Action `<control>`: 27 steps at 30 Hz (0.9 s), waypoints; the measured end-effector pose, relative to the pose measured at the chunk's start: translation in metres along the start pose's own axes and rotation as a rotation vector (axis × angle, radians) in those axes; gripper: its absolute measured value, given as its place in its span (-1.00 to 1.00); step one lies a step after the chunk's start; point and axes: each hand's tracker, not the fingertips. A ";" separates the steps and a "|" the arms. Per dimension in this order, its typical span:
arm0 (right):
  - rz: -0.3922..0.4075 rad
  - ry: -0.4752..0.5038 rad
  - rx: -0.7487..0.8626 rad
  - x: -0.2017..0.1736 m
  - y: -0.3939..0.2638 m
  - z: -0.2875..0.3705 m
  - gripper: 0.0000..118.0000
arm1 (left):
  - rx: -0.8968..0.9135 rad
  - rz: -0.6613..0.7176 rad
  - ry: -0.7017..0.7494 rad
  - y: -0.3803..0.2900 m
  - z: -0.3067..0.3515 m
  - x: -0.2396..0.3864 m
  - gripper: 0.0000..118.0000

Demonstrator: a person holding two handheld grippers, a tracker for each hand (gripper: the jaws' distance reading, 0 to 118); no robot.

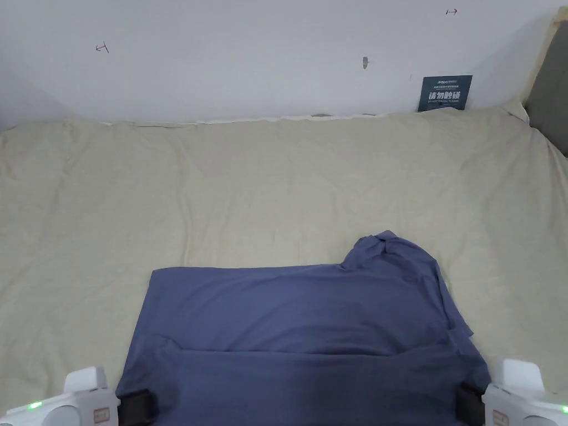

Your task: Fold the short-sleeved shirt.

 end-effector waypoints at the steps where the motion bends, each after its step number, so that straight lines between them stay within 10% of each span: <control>1: 0.007 -0.003 0.041 -0.003 0.009 0.011 0.63 | 0.062 0.021 -0.043 0.006 0.015 0.004 0.98; 14: 0.090 0.058 0.655 -0.062 0.095 0.147 0.71 | 0.800 -0.151 -0.118 0.058 0.155 0.104 0.96; 17: 0.103 0.030 0.751 -0.074 0.094 0.159 0.45 | 0.889 -0.172 -0.114 0.052 0.159 0.116 0.40; 19: 0.106 0.022 0.784 -0.078 0.093 0.163 -0.56 | 0.905 -0.192 -0.105 0.048 0.160 0.123 -0.93; 20: 0.113 0.007 0.787 -0.081 0.094 0.164 -0.95 | 0.908 -0.202 -0.093 0.048 0.158 0.126 -0.98; 27: 0.116 0.014 0.795 -0.083 0.102 0.158 -0.97 | 0.876 -0.223 -0.104 0.060 0.146 0.126 -1.00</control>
